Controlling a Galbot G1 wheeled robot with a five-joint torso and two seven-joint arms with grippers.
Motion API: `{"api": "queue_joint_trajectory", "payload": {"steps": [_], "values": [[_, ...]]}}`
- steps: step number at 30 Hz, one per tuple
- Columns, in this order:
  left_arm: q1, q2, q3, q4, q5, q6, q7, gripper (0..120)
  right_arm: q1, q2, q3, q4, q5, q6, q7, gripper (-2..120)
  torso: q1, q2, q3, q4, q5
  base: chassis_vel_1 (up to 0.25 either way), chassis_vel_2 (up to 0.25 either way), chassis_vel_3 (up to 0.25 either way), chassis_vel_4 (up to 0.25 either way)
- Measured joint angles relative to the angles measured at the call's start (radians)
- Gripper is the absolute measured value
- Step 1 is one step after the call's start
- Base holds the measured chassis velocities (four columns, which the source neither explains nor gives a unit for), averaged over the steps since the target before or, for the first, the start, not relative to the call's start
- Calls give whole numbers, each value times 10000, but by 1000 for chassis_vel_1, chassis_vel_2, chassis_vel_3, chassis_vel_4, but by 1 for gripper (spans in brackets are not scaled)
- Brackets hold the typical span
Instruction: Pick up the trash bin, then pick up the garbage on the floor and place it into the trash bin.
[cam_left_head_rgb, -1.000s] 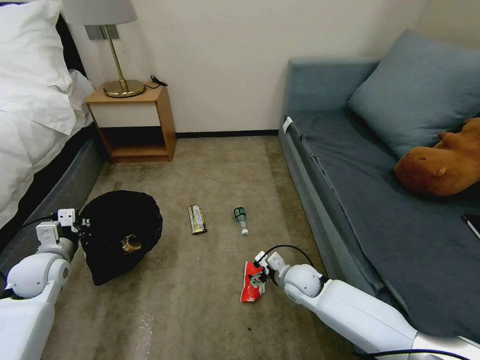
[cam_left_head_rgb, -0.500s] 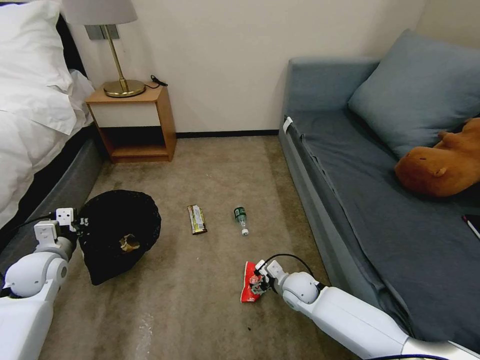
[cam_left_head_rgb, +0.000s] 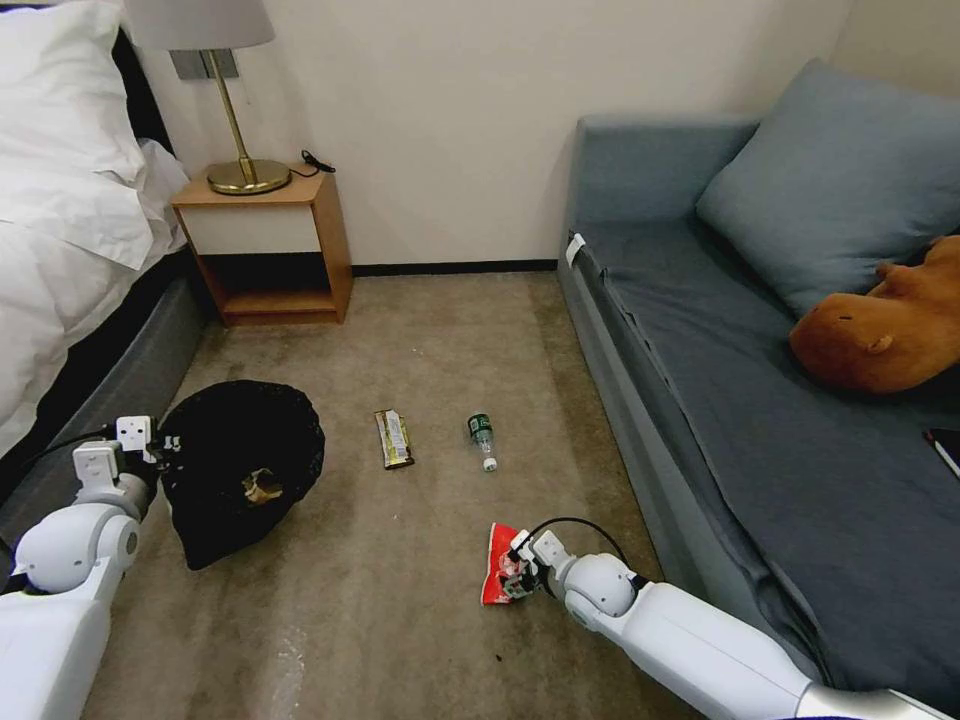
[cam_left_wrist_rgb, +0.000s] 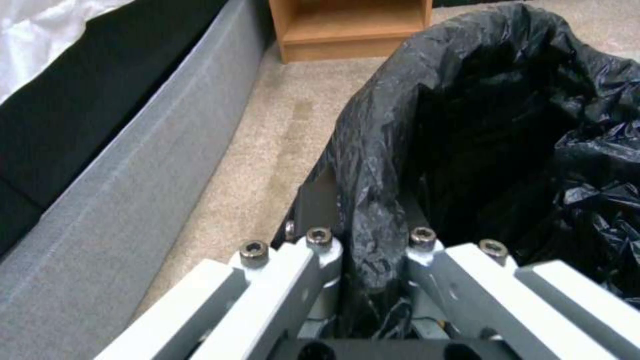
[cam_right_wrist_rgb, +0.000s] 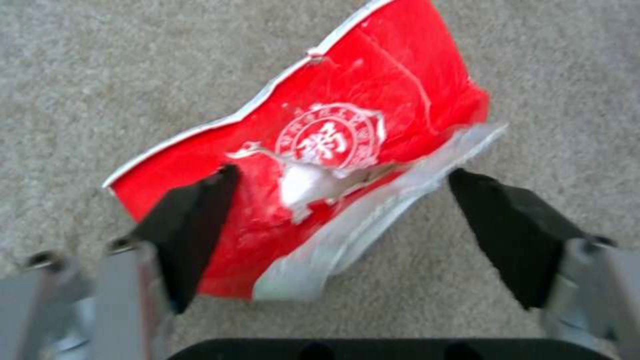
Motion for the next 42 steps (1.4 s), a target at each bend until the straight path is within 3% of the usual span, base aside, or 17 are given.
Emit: {"api": "queue_joint_trajectory", "payload": {"steps": [4, 5, 9, 12, 15, 18, 22, 31, 42], "values": [[7, 1, -10, 0, 0, -8, 4, 4, -49, 24, -8, -12, -25, 32, -18, 70, 0, 0, 0, 0, 0, 0, 0, 0, 0], [23, -1, -14, -4, 0, -15, 5, 4, -91, 25, -16, 4, -40, 52, -22, 62, 0, 0, 0, -1, 0, 0, 0, 0, 0], [58, -14, -24, -18, 6, -25, 6, 4, -138, 36, -21, 35, -66, 92, -23, 52, 0, 0, 0, 0, 0, 0, 0, 0, 0], [90, -41, -37, -46, 26, -41, 8, 4, -144, 42, -12, 34, -94, 166, -22, 36, 1, 0, 0, 0, 0, 0, 0, 0, 0], [93, -47, -41, -54, 27, -45, 9, 4, -137, 35, -5, 35, -95, 184, -23, 30, 1, 0, 0, 0, 0, 0, 0, 0, 0], [113, -69, -48, -68, 35, -62, 19, 4, -122, -13, 39, 83, -100, 223, -31, 14, 0, 0, 0, 0, 0, 0, 0, 0, 0], [120, -77, -61, -71, 39, -78, 21, 4, -119, -66, 101, 139, -122, 259, -32, 1, 1, 0, 0, 0, 0, 0, 0, 0, 0], [129, -48, -38, 2, 49, -288, -11, 4, 141, -173, 434, 446, -115, 264, -35, 0, 0, 0, 0, 0, 1, 0, 0, 0, 0], [128, -110, 41, 68, 76, -319, 6, 4, 1382, -90, 1174, 1346, 149, 205, -64, 0, 1, 0, 1, 0, 0, 0, 0, 0, 0]]}}
